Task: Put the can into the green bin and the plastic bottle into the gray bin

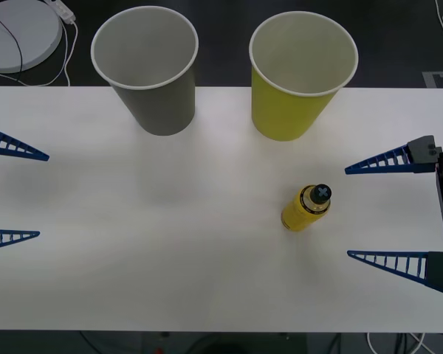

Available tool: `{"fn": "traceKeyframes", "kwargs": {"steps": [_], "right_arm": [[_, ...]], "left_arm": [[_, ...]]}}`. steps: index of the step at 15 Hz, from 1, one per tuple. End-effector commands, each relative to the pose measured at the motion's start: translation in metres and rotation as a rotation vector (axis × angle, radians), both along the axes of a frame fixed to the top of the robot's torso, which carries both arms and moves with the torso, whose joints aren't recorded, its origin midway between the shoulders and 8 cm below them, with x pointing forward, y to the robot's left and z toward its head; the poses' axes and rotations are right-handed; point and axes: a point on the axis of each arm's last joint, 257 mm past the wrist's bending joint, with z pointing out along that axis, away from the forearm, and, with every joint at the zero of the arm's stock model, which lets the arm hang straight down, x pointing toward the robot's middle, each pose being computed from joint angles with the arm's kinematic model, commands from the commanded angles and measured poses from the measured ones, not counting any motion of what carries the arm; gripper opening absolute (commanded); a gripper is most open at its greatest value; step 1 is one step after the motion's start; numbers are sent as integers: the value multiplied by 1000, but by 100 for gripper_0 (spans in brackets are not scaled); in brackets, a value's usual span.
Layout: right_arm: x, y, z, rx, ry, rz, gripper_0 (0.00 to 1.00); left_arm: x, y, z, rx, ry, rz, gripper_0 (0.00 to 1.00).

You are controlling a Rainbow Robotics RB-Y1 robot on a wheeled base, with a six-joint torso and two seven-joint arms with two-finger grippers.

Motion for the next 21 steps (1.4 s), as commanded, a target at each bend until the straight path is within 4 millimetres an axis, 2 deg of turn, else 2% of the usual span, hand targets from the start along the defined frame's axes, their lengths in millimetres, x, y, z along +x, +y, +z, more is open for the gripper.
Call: {"fn": "traceKeyframes", "kwargs": {"steps": [1,11,16,21], "right_arm": [[9,-13,-8,13,-8,-81,100],[32,-93,-25,81,-60,-311,100],[25,-136,-43,100,-83,-378,100],[17,-155,-63,125,-59,-416,100]], "left_arm": [[0,0,0,0,0,0,100],[0,0,0,0,0,0,100],[0,0,0,0,0,0,100],[0,0,0,0,0,0,100]]}}
